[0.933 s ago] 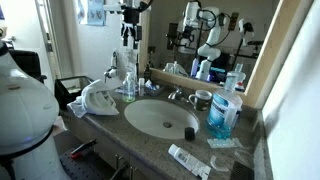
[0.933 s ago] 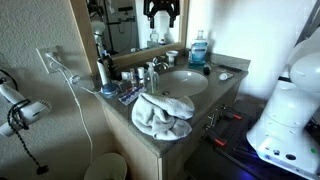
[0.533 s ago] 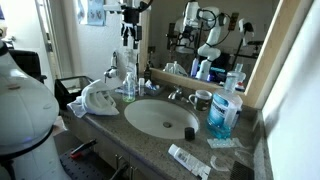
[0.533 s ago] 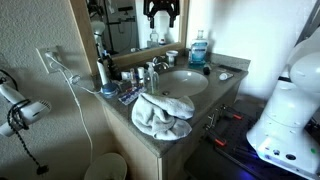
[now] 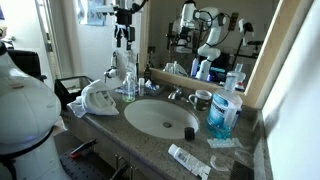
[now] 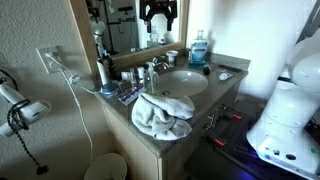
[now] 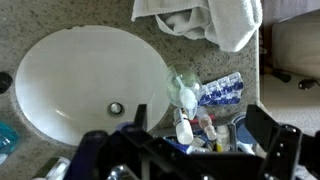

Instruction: Hang up the towel.

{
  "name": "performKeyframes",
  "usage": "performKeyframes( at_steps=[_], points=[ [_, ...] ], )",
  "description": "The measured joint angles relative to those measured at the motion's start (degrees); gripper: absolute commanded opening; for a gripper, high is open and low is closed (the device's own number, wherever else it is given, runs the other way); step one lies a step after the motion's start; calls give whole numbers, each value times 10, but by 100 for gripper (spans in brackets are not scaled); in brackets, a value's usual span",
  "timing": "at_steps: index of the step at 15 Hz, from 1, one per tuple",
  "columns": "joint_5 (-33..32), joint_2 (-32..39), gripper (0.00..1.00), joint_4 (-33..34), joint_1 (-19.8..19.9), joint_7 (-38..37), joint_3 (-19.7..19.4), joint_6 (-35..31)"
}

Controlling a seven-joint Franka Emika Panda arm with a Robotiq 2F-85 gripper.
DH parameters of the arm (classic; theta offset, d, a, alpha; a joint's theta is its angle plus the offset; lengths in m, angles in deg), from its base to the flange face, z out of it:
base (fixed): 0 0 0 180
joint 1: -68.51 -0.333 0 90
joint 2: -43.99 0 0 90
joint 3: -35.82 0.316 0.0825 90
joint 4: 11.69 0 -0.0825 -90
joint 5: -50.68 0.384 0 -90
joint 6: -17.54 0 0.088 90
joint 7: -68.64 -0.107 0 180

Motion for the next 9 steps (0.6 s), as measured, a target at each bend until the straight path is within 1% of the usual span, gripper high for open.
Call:
performKeyframes(
  at_steps=[4,7,9],
  points=[
    [1,-8,100,-47,-34,-13,31,0],
    [4,-8,100,-87,-53,-11,39,-1],
    [6,-7,100,-113,-61,-5,40,-13]
  ],
)
